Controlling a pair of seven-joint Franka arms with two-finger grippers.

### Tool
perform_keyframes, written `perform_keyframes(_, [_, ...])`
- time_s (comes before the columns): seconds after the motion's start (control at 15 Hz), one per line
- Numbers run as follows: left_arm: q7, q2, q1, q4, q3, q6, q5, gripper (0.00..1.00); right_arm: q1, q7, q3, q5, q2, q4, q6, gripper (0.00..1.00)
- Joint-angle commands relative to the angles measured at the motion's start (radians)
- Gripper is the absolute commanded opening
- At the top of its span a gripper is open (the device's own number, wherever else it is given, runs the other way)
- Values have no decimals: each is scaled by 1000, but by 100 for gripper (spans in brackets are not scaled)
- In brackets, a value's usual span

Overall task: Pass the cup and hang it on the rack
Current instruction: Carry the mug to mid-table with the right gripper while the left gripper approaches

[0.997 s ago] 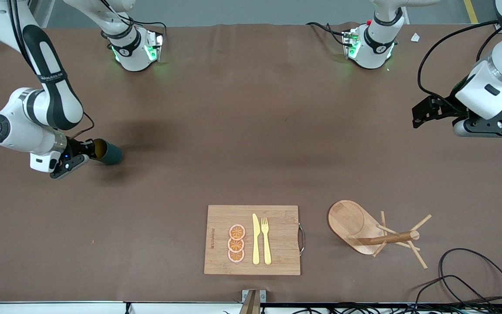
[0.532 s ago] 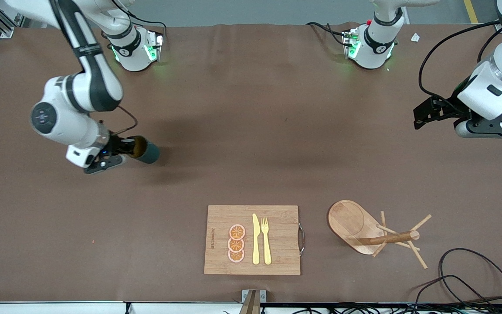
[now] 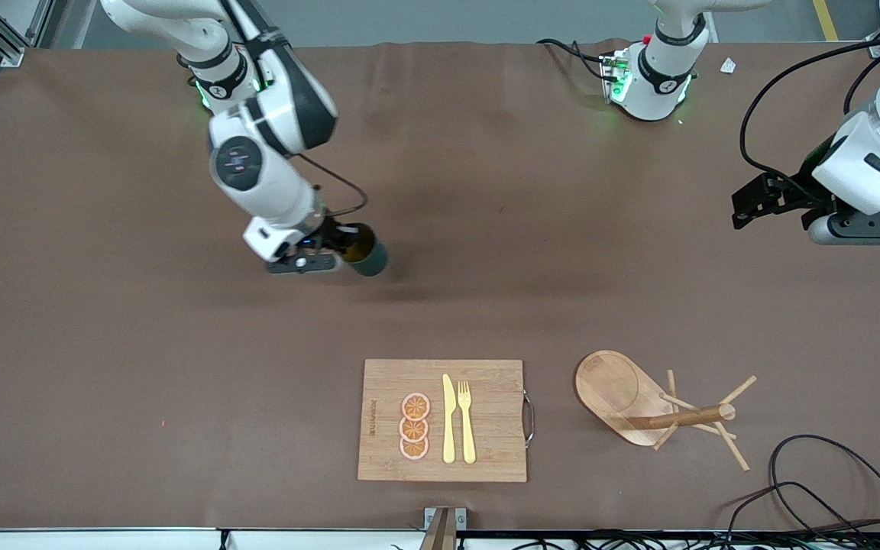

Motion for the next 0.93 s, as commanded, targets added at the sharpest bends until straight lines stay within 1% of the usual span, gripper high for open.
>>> perform_keyframes(0.0, [-31,20,-3,3,-4,20,14,100,91,148,-16,11,155,186,-9,0])
perform_keyframes(0.13, [-36,38,-9,2,-4,43,15,100,140,215,-21,1,216,260,-11,0])
perform_keyframes(0.27, [-39,72,-6,2,-4,69,15,100,171,266,-19,-58,261,302,-11,0])
perform_keyframes(0.4, [-39,81,-8,3,-6,82,10,100,191,304,-17,-124,291,317,-11,0])
perform_keyframes(0.47, [-41,92,-12,5,-6,84,6,100,197,309,-17,-137,299,317,-11,0])
perform_keyframes(0.73, [-42,107,-20,5,-13,86,18,100,219,346,-21,-141,315,317,-9,0])
perform_keyframes(0.86, [-96,118,-23,5,-16,86,15,100,219,346,-21,-141,316,317,-9,0])
